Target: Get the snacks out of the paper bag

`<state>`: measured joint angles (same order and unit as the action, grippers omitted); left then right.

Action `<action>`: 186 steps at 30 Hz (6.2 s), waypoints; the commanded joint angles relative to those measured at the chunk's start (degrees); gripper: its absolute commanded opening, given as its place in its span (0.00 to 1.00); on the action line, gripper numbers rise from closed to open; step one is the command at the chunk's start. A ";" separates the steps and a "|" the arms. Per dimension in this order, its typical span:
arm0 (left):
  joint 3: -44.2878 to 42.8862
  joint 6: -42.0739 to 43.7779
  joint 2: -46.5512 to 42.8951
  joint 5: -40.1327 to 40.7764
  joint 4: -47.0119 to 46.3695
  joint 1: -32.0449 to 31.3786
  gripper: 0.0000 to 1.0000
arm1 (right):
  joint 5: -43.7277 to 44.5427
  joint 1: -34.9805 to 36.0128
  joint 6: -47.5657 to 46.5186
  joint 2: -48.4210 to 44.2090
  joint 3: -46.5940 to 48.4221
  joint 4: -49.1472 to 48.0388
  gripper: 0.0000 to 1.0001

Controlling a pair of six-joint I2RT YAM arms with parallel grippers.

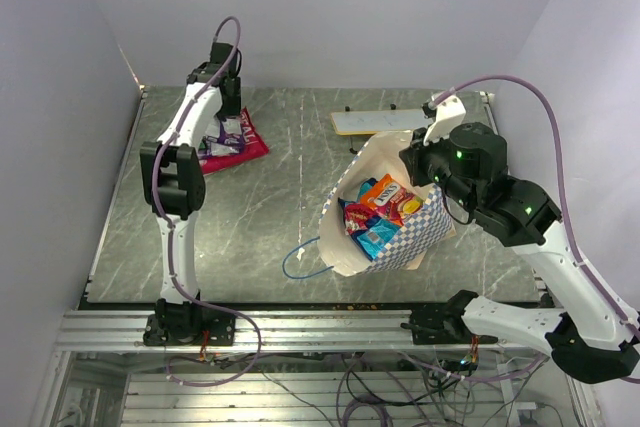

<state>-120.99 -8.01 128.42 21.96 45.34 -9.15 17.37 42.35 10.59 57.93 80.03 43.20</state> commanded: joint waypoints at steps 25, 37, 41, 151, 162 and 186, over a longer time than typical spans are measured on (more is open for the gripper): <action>41.45 -23.59 -46.61 -48.55 -8.06 -13.00 0.99 | -7.40 0.17 1.32 -0.79 -2.04 -11.44 0.00; 62.91 -39.93 -75.73 -45.60 -9.08 -27.02 0.99 | -4.95 0.13 0.64 -2.65 -4.01 -11.41 0.00; 67.75 -44.67 -76.55 -43.74 -9.29 -31.14 0.95 | -2.73 0.12 0.59 -3.99 -3.86 -10.20 0.00; 46.83 -44.29 -28.95 22.95 -24.18 -59.74 0.38 | -41.30 -15.26 3.94 -6.93 -5.18 -24.23 0.00; 53.69 -35.81 -46.66 17.33 -23.53 -57.40 0.59 | -50.55 -15.10 8.97 -3.38 -8.32 -35.49 0.00; 47.42 -49.28 -22.27 28.33 -28.33 -67.51 0.15 | -40.94 -14.96 2.53 -1.07 -1.52 -27.32 0.00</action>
<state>-69.97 -55.24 104.86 53.08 17.82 -79.44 -23.90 27.11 15.16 57.89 74.96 17.30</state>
